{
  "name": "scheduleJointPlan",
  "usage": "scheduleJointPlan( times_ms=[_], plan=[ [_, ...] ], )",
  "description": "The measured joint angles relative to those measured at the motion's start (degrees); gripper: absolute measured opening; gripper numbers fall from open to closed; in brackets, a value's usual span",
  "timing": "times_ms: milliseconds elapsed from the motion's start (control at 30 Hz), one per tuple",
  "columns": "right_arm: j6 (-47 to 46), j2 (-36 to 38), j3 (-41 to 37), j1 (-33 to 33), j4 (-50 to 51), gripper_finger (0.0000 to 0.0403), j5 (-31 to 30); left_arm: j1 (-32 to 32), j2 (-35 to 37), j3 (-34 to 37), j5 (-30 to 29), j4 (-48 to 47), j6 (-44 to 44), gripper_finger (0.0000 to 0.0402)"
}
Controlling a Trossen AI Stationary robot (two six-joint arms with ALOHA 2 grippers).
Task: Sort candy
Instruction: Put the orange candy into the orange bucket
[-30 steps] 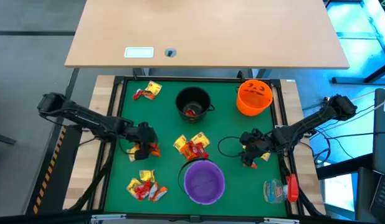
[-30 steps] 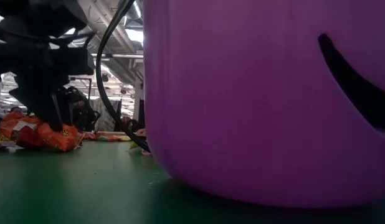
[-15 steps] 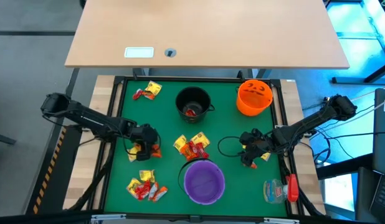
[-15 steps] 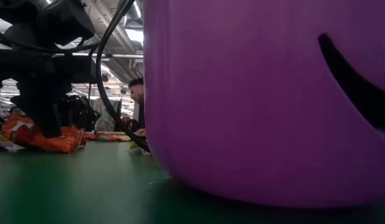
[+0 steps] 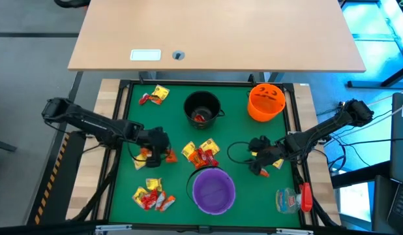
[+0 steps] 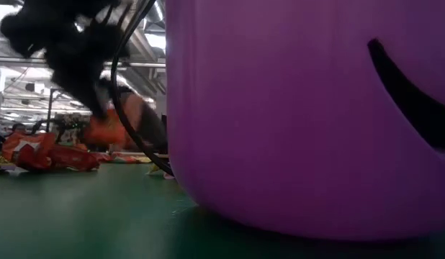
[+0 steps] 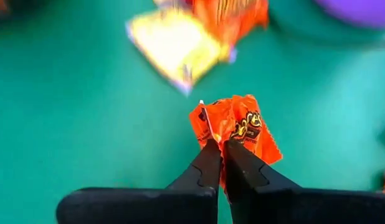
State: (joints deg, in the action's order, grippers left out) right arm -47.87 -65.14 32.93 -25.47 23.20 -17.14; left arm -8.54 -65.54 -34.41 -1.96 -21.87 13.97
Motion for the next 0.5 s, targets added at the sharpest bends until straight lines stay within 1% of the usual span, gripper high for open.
scheduleJointPlan(
  times_ms=[67,167,267,400,500],
  plan=[
    [1.1,0.0,0.0,0.0,-3.2,0.0301,-0.9,0.0,0.0,-4.1,-2.7,-2.6,-3.1,0.0001],
    [2.9,0.0,0.0,0.0,-6.2,0.0301,-2.9,0.0,0.0,-10.5,-8.7,-7.9,-7.6,0.0000],
    [3.7,0.0,0.2,0.0,-7.2,0.0301,-5.4,0.0,0.1,-15.4,-13.8,-9.3,-10.7,0.0000],
    [6.4,0.0,2.1,0.0,-7.2,0.0301,-10.0,1.1,0.1,-18.6,-14.4,-5.7,-14.3,0.0000],
    [9.5,0.0,4.9,0.0,-7.2,0.0301,-13.5,2.9,0.1,-18.8,-14.1,-0.8,-16.4,0.0000]
  ],
)
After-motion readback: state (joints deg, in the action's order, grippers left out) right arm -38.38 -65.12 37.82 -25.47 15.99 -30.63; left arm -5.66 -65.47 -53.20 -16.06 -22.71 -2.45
